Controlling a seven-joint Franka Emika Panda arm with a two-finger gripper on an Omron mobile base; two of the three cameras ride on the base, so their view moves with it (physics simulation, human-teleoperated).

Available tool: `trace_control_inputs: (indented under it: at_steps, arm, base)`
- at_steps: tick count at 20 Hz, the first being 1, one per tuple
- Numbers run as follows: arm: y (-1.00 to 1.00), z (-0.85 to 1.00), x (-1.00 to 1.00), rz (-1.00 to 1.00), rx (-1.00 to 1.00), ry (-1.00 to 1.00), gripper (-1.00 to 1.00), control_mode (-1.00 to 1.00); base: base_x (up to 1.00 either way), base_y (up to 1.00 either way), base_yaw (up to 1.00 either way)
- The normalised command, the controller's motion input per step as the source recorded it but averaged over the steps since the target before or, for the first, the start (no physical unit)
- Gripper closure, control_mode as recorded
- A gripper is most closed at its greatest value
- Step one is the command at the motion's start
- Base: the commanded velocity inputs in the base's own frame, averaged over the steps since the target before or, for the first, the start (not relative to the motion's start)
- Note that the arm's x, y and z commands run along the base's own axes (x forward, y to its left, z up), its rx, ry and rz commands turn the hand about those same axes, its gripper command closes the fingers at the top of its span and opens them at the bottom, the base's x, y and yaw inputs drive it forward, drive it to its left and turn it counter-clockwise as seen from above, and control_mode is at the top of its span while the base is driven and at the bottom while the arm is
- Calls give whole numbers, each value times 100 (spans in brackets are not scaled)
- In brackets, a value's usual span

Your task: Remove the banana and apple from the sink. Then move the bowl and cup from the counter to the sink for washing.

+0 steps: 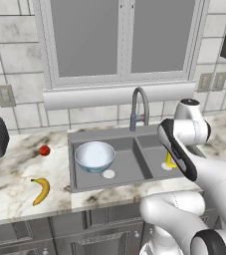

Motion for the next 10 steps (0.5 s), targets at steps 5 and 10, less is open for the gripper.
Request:
trace_control_inputs:
  at_steps: [5, 10]
  arm:
    - [41, 0, 0, 0, 0, 0, 100, -100]
    - [41, 0, 1, 0, 0, 0, 100, -100]
  base:
    - [0, 0, 0]
    - [0, 0, 0]
